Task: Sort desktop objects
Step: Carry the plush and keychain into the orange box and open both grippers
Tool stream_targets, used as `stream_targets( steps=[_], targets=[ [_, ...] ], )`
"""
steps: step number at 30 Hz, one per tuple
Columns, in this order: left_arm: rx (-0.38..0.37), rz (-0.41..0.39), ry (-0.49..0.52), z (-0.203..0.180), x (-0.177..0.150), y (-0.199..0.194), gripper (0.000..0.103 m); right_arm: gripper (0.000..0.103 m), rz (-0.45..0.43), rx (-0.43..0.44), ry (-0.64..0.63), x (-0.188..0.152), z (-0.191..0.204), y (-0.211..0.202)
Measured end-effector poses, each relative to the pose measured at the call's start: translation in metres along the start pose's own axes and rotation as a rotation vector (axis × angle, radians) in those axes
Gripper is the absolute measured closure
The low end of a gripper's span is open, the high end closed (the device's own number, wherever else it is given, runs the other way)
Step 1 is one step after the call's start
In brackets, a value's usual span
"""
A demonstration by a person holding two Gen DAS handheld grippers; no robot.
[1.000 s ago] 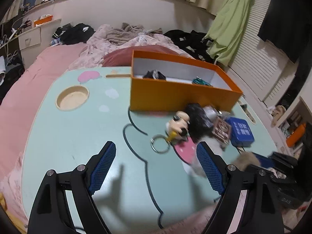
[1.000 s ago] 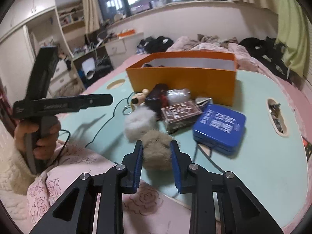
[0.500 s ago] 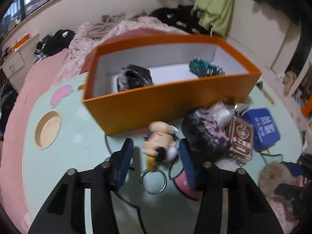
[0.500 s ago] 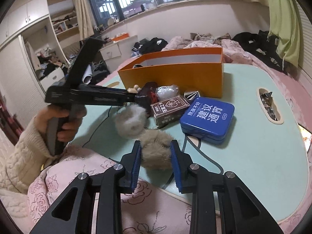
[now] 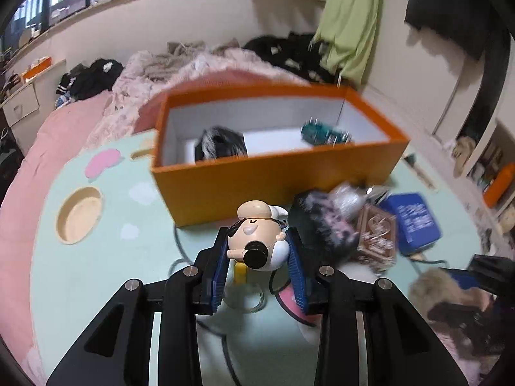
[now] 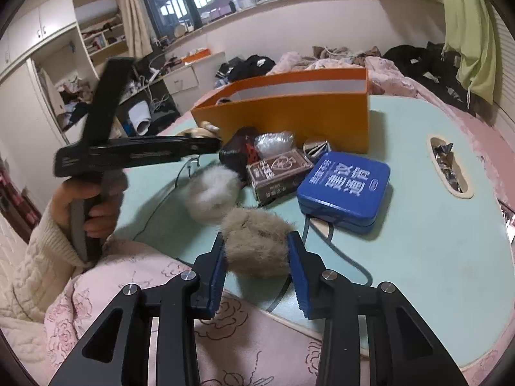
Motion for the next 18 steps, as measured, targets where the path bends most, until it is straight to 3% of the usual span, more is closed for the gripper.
stream_targets(
  steps=[5, 11, 14, 17, 18],
  targets=[
    [-0.017, -0.061, -0.023, 0.004, 0.031, -0.025, 0.068, 0.068, -0.073, 0.014, 0.010, 0.043, 0.003, -0.018],
    [-0.002, -0.079, -0.040, 0.001, 0.083, -0.015, 0.068, 0.068, -0.154, -0.010, 0.082, 0.140, -0.023, -0.007],
    [0.005, -0.053, -0.080, 0.005, 0.097, 0.010, 0.068, 0.067, -0.122, -0.063, 0.116, 0.163, -0.044, 0.026],
    [0.014, -0.021, -0.135, 0.015, 0.096, 0.037, 0.067, 0.066, -0.058, -0.087, 0.174, 0.163, -0.065, 0.062],
    [0.015, 0.002, -0.163, 0.020, 0.092, 0.045, 0.064, 0.060, -0.027, -0.101, 0.191, 0.159, -0.072, 0.071]
  ],
)
Point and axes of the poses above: each gripper's, at about its wrist camera, not at the fingertips, and y roughly the way its jaws point, z to its left, x to its top, the point moved 10 cm from there along y, roughly the way its jaws point, and after that the axes turned 1 degree about z, right-handed, at the moved point
